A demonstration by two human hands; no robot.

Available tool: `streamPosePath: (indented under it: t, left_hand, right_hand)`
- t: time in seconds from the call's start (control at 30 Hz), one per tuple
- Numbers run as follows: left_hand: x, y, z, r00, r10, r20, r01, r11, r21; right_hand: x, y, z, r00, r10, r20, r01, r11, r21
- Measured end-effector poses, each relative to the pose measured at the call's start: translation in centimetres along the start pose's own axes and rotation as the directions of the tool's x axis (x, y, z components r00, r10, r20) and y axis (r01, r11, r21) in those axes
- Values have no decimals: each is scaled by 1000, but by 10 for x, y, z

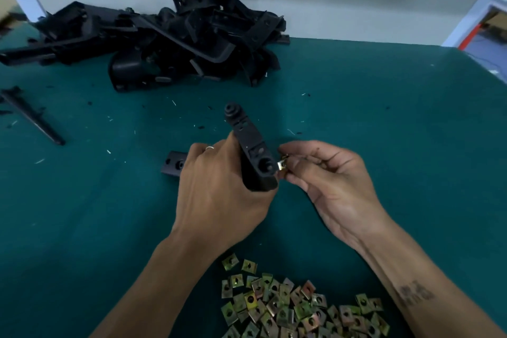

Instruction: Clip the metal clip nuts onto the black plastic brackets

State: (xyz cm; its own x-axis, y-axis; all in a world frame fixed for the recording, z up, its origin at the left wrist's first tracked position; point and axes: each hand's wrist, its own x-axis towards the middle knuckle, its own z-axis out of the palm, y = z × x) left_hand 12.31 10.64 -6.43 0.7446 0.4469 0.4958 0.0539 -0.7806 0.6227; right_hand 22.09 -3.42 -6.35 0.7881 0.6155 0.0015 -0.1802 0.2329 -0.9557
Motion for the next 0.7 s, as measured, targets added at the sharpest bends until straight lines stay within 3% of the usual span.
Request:
streamPosePath:
  t: [0.23,0.43,0.7]
  left_hand:
    - [1,0,-2,987,48,154,-55,998,37]
    - [0,-4,-4,992,57,116,-52,998,-42]
    - [-2,-3,-5,989,71,128,-70,997,-15]
  right_hand:
    - [0,5,0,998,-43,36,44,999,-5]
    - [-3,3,-4,974,-47,221,48,999,1]
    - [-8,2,2,965,-124,231,184,949,-258]
